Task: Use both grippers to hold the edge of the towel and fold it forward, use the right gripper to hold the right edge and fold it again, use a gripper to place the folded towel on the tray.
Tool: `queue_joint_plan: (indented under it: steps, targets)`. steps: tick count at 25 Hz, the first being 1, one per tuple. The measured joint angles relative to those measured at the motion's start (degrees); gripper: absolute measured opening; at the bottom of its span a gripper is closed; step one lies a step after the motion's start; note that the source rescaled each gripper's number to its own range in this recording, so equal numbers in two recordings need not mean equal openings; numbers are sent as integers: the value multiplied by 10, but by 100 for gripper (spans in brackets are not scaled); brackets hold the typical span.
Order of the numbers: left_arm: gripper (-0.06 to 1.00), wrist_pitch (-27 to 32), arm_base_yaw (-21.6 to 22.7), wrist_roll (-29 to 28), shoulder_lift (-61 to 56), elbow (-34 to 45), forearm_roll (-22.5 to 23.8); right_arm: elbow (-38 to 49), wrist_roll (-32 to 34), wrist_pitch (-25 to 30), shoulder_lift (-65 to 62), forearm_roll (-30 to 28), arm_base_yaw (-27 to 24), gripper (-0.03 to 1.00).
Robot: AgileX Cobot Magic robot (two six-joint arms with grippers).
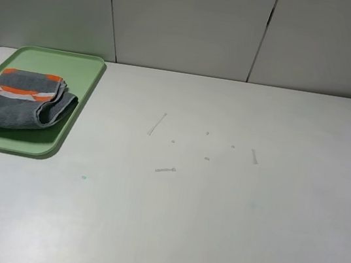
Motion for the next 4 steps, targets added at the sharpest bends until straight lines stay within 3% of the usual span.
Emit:
queue_joint_plan:
  steps: [4]
  targets:
    - [98,0,0,0,0,0,0,0,0,0,0,0,0,100]
